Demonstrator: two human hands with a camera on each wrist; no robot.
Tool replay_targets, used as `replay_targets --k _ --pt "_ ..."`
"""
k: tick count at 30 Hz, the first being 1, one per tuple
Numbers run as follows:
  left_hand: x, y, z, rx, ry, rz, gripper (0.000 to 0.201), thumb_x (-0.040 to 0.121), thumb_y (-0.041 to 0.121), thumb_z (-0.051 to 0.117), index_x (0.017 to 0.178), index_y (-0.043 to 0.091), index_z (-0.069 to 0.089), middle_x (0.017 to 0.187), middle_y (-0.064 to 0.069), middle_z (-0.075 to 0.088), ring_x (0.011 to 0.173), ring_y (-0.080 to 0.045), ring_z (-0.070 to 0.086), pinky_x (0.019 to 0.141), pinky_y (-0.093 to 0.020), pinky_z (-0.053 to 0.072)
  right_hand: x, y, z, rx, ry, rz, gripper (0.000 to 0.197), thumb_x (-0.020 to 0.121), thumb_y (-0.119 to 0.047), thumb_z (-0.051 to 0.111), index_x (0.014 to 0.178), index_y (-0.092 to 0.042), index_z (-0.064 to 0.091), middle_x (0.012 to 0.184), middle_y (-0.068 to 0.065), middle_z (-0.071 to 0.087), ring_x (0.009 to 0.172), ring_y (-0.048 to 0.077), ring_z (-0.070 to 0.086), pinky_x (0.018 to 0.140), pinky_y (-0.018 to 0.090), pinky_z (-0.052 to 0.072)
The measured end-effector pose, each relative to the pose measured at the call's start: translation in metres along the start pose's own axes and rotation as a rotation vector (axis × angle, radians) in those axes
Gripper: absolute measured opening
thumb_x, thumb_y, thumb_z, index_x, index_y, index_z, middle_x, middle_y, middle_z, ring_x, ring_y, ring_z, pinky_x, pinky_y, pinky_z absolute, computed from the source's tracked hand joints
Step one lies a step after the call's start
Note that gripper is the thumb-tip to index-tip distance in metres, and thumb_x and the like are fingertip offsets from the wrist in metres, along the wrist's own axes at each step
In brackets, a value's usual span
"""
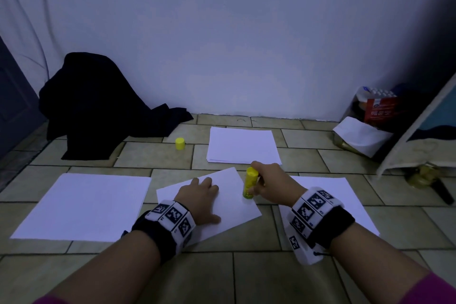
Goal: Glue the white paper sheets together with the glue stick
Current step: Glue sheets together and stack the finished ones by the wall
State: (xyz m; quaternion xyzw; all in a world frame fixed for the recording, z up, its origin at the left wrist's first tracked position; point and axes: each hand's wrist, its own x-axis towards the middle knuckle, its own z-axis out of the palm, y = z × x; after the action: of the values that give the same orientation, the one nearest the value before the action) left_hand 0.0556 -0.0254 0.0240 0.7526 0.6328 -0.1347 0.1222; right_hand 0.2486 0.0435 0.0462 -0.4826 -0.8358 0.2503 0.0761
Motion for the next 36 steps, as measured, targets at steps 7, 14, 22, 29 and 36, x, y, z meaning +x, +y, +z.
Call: replay_targets --k 7,14,22,29,36 --pt "0.004 -0.015 -0.006 0.037 -0.037 0.061 0.049 0.097 0.03 0.05 0.144 0.022 0.037 0.141 -0.003 0.034 0.125 -0.026 0.039 0.093 -0.037 0.044 -0.014 0.002 -0.007 -0.067 -0.062 0.012 0.03 0.078 -0.014 0.073 0.086 -0.023 0.046 0.099 0.005 0.058 0.087 0.02 0.056 0.075 0.031 0.049" --pt "-0.004 -0.016 -0.004 0.062 0.025 -0.01 0.054 0.087 0.045 0.06 0.127 0.012 0.045 0.13 -0.008 0.036 0.117 -0.026 0.044 0.086 -0.036 0.045 0.001 0.004 -0.024 0.202 0.288 0.146 0.024 0.073 -0.014 0.077 0.087 -0.002 0.061 0.09 0.013 0.066 0.083 0.025 0.065 0.075 0.037 0.055" --pt "-0.004 -0.014 0.007 0.003 0.059 0.128 0.043 0.099 0.021 0.044 0.141 0.022 0.037 0.137 -0.006 0.037 0.12 -0.025 0.041 0.088 -0.037 0.046 0.029 -0.01 -0.008 0.332 0.324 0.141 0.036 0.079 -0.01 0.071 0.104 -0.017 0.047 0.095 0.012 0.059 0.084 0.03 0.064 0.074 0.042 0.057" --pt "-0.002 -0.019 0.008 -0.048 0.067 0.046 0.049 0.095 0.03 0.053 0.14 0.021 0.039 0.136 -0.005 0.036 0.126 -0.023 0.036 0.093 -0.037 0.045 0.054 -0.032 0.006 0.267 0.255 0.116 0.035 0.085 -0.01 0.065 0.115 -0.011 0.048 0.098 0.009 0.053 0.086 0.023 0.054 0.069 0.028 0.045" --pt "0.004 -0.015 0.014 -0.11 0.108 -0.066 0.047 0.094 0.034 0.055 0.134 0.014 0.042 0.131 -0.007 0.042 0.123 -0.025 0.039 0.094 -0.038 0.045 0.071 -0.059 0.025 0.192 0.165 0.044 0.029 0.089 -0.005 0.053 0.117 -0.008 0.046 0.096 0.016 0.054 0.082 0.027 0.052 0.07 0.035 0.045"
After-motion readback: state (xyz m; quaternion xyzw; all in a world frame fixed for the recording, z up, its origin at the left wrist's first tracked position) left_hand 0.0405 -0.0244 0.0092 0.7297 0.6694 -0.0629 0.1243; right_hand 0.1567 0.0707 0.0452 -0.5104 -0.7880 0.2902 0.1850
